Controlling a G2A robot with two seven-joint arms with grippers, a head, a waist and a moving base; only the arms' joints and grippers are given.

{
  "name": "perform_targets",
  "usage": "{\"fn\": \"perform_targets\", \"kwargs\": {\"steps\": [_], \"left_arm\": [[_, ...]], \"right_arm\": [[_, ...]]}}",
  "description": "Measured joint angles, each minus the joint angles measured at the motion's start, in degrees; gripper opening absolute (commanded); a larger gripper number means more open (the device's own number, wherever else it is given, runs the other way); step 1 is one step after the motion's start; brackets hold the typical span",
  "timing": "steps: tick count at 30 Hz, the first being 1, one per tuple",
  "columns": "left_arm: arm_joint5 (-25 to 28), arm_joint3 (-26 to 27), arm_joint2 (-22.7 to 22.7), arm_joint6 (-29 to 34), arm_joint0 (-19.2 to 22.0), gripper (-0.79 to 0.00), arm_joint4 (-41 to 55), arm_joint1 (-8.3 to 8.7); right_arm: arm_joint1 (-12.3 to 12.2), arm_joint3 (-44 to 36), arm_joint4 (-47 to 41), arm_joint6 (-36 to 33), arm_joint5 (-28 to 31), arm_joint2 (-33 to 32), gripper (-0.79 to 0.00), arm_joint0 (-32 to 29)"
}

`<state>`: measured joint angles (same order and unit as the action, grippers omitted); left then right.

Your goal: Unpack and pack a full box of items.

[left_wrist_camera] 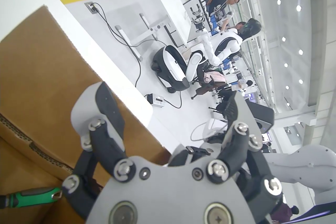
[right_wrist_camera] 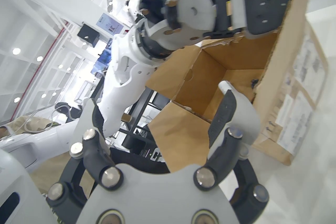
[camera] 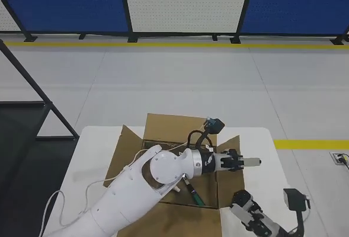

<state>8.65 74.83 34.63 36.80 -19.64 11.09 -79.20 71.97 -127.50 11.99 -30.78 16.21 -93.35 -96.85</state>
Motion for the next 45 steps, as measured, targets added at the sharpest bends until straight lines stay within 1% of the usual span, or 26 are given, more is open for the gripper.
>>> {"fn": "perform_targets", "kwargs": {"steps": [2, 5, 8, 11, 14, 15, 17, 18, 20, 21, 25, 27, 29, 30, 33, 36, 39, 42, 45], "left_arm": [[0.03, 1.18, 1.21, 0.44, -0.52, 0.0, -0.57, 0.31], [-0.1, 3.99, 4.13, 1.43, -1.87, 0.0, -1.93, 1.26], [-0.45, 7.81, 8.01, 2.47, -4.31, 0.0, -4.04, 2.68], [-0.77, 13.13, 13.66, 3.47, -8.64, 0.0, -6.54, 4.71], [-1.59, 20.21, 21.08, 5.32, -14.97, 0.0, -9.44, 7.13], [-1.87, 23.5, 24.71, 5.92, -18.04, 0.0, -10.44, 8.12], [-2.23, 28.54, 30.35, 6.56, -22.95, 0.0, -11.78, 9.44], [-2.41, 31.72, 33.99, 6.84, -26.26, 0.0, -12.26, 10.18], [-2.45, 36.0, 39.35, 7.2, -31.09, 0.0, -12.38, 11.08], [-2.18, 38.5, 42.85, 7.18, -34.15, 0.0, -12.09, 11.57], [-0.52, 44.96, 53.41, 6.34, -43.69, 0.0, -10.21, 12.62], [0.65, 47.1, 58.45, 5.44, -48.29, 0.0, -9.15, 12.95], [2.0, 48.27, 62.56, 4.38, -51.99, 0.0, -7.92, 13.12], [3.09, 48.83, 65.3, 3.55, -54.45, 0.0, -6.8, 13.19], [5.92, 49.85, 71.24, 2.08, -60.21, 0.0, -3.99, 13.24], [8.54, 50.05, 75.81, 0.52, -65.17, 0.0, -1.48, 13.14], [10.83, 49.65, 78.85, -0.92, -69.11, 0.0, 0.47, 12.98], [12.44, 48.98, 80.03, -1.8, -71.85, 0.0, 2.9, 12.81], [12.54, 48.91, 80.03, -1.77, -72.07, 0.0, 3.15, 12.8]], "right_arm": [[-0.05, 0.08, -0.09, 0.47, -0.6, -0.24, 0.0, -0.48], [-0.17, 0.27, -0.67, 0.86, -1.05, -1.12, 0.0, -1.59], [-0.31, 0.75, -0.98, 0.44, -1.48, -1.45, 0.0, -2.08], [-0.44, 2.35, -1.12, 0.2, -2.58, -1.52, 0.0, -1.52], [-0.51, 4.38, -1.87, 0.41, -3.69, -1.26, 0.0, -0.53], [-0.54, 5.17, -2.26, 0.32, -3.92, -1.1, 0.0, -0.16], [-0.6, 6.17, -2.52, 0.29, -4.37, -0.92, 0.0, 0.41], [-0.62, 6.8, -2.61, 0.55, -4.85, -0.87, 0.0, 0.81], [-0.64, 7.66, -2.99, 0.9, -5.68, -0.72, 0.0, 1.48], [-0.67, 8.18, -3.26, 1.03, -6.23, -0.64, 0.0, 1.96], [-0.78, 9.39, -3.65, 0.93, -7.56, -0.28, 0.0, 3.42], [-0.84, 9.74, -3.66, 0.88, -8.19, -0.08, 0.0, 4.0], [-0.88, 9.99, -3.65, 0.96, -8.91, 0.03, 0.0, 4.37], [-0.9, 10.22, -3.81, 1.13, -9.64, 0.03, 0.0, 4.59], [-0.96, 10.84, -4.05, 1.31, -11.94, 0.06, 0.0, 5.2], [-1.02, 11.21, -3.67, 1.56, -14.59, 0.34, 0.0, 5.69], [-1.05, 11.05, -3.28, 1.9, -16.2, 0.94, 0.0, 5.88], [-1.07, 9.38, -1.97, 2.54, -16.19, 2.04, 0.0, 5.86], [-1.07, 6.35, -0.43, 3.44, -15.03, 3.45, 0.0, 6.07]]}}
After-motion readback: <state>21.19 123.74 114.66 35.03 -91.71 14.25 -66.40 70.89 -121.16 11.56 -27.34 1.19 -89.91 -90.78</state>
